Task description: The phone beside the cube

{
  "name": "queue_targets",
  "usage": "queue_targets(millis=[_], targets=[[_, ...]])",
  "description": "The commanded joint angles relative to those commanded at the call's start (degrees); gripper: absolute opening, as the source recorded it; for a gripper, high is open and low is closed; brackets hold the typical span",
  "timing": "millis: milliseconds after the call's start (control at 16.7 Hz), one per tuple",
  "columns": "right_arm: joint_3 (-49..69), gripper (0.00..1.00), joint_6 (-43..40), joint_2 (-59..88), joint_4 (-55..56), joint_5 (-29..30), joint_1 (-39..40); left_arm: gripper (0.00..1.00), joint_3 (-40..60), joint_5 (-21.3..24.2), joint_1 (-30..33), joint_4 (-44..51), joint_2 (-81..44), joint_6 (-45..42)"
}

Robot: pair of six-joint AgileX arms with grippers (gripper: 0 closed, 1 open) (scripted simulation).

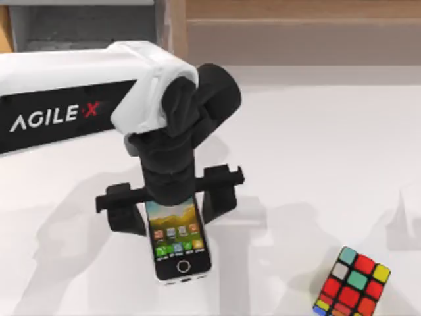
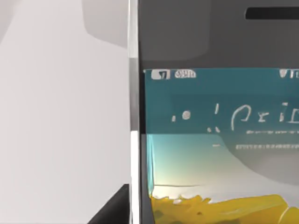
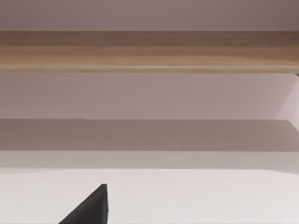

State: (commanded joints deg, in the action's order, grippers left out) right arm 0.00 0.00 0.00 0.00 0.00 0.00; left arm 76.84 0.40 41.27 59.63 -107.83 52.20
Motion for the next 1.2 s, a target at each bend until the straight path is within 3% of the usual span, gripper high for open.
queue_targets(millis=[240,480,1200], targets=[[0.0,1.00,0.0,0.0,0.0,0.0,0.0,0.00,2.5,-1.0,10.3,1.2,-0.8,3.4],[0.0,1.00,0.0,0.0,0.0,0.0,0.0,0.00,4.3,-1.9,16.9,1.7,-1.1,5.4],[0.0,1.00,0.0,0.0,0.0,0.0,0.0,0.00,4.3,-1.6,17.9,1.0,-1.3,6.2]])
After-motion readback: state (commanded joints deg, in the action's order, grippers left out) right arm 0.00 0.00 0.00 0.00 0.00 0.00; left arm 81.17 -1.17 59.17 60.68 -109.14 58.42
